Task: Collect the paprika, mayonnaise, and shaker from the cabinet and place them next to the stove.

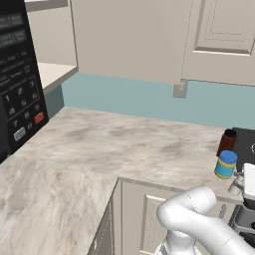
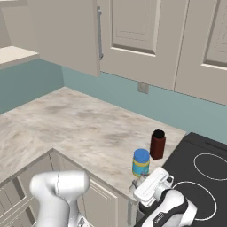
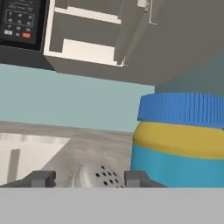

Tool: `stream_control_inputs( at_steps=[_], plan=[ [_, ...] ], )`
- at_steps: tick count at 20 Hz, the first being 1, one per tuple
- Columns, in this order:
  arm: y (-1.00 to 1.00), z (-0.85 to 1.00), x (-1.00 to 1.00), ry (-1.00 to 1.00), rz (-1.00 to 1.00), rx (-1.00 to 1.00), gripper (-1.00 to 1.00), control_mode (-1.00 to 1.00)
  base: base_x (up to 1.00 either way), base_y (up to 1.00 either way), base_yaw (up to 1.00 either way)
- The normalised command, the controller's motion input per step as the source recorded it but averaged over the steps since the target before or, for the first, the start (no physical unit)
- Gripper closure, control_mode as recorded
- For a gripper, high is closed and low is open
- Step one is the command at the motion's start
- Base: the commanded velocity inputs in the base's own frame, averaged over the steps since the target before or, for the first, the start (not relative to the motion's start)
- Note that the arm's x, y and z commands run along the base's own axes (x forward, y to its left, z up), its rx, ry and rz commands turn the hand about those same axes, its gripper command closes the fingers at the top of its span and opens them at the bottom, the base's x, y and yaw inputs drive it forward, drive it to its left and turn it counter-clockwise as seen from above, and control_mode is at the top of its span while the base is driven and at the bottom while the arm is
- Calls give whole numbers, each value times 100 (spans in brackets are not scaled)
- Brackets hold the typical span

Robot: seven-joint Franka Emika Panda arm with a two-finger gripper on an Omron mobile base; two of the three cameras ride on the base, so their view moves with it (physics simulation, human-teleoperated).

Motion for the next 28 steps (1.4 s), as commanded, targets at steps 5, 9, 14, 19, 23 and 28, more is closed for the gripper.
stream_control_inputs(
  at_steps=[5, 9, 14, 19, 23, 28],
  plan=[
    [-2, -44, 15, -15, 0, -10, 100, -100, 0, 0, 0],
    [-5, -56, 9, -14, 0, -13, 100, -100, 0, 0, 0],
    [-8, -64, 8, -14, 0, -14, 100, -100, 0, 0, 0],
    [-10, -74, 11, -16, 0, -14, 100, -100, 0, 0, 0],
    [-10, -76, 19, -16, 0, -14, 100, -100, 0, 0, 0],
    [-11, -78, 27, -11, 0, -14, 100, -100, 0, 0, 0]
  ],
)
